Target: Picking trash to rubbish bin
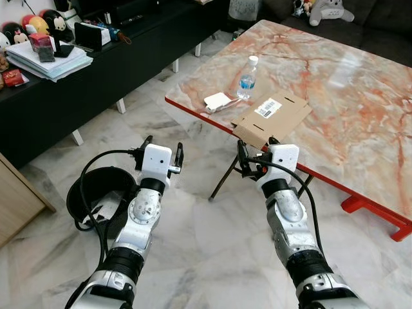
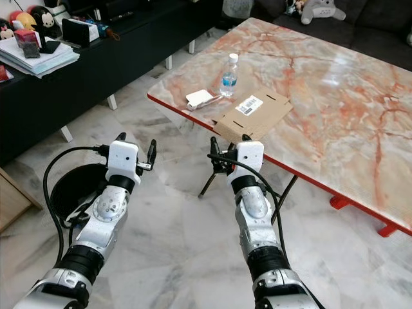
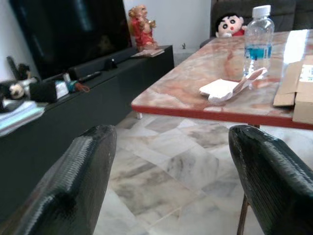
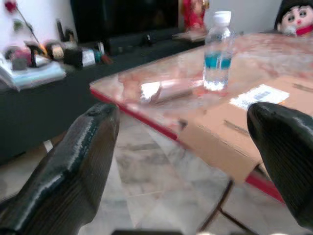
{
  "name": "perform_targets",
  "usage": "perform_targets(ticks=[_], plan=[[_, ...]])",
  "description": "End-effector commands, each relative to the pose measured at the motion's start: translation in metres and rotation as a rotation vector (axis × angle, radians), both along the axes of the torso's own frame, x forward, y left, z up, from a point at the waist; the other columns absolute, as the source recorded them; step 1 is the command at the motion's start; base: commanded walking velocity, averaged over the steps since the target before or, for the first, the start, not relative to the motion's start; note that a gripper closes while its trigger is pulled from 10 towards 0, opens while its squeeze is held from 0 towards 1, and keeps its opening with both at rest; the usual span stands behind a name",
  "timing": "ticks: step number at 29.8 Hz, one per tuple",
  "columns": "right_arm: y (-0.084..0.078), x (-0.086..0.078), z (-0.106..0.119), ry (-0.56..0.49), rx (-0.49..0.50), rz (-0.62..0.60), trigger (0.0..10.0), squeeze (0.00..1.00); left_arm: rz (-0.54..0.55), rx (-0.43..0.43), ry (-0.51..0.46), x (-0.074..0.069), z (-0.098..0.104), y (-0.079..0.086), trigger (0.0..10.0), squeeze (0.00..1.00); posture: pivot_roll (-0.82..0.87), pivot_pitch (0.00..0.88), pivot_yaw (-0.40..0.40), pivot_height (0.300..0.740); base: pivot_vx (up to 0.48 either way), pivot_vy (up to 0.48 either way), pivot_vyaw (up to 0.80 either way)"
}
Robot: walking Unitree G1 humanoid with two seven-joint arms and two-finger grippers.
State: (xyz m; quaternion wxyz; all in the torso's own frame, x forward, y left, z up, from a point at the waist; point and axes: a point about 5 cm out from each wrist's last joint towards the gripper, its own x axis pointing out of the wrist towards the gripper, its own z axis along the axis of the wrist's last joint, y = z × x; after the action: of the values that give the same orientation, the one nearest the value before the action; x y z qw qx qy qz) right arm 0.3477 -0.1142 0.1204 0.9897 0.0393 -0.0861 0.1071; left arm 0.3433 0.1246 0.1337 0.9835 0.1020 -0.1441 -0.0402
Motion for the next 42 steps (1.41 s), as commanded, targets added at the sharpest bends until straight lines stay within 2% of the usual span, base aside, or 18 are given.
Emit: perform_targets(ticks=[1,15,25,33,42], plan=[[-0.0117,0.0002,0.0005,-0.005,-0.006,-0.028,10.0,0.0,-0.028,-0.01,-0.013,0.0004,0.0047,-0.011,10.0,0.0,0.08,0.086,-0.116,0.74,0.337,0.0,-0.79],[-0.0112,-0.0006,0.0001,-0.008,-0.006,-0.026,10.0,0.0,-0.05,-0.007,-0.015,0.0004,0.0052,-0.014,10.0,0.0,0.08,0.073,-0.114,0.74,0.338,0.0,-0.1],[-0.0086,-0.0016,-0.0016,-0.004,-0.001,-0.025,10.0,0.0,-0.083,-0.003,-0.017,-0.0005,0.0053,-0.0177,10.0,0.0,0.08,0.085,-0.109,0.74,0.337,0.0,-0.66],[-0.0064,-0.0023,-0.0012,-0.011,0.004,-0.025,10.0,0.0,-0.091,-0.001,-0.024,-0.0006,0.0071,-0.0175,10.0,0.0,0.09,0.101,-0.105,0.74,0.33,0.0,0.0],[-0.0073,-0.0027,-0.0013,-0.011,0.01,-0.031,10.0,0.0,-0.096,0.003,-0.039,-0.001,0.0095,-0.0183,10.0,0.0,0.08,0.107,-0.102,0.74,0.0,0.0,0.0]])
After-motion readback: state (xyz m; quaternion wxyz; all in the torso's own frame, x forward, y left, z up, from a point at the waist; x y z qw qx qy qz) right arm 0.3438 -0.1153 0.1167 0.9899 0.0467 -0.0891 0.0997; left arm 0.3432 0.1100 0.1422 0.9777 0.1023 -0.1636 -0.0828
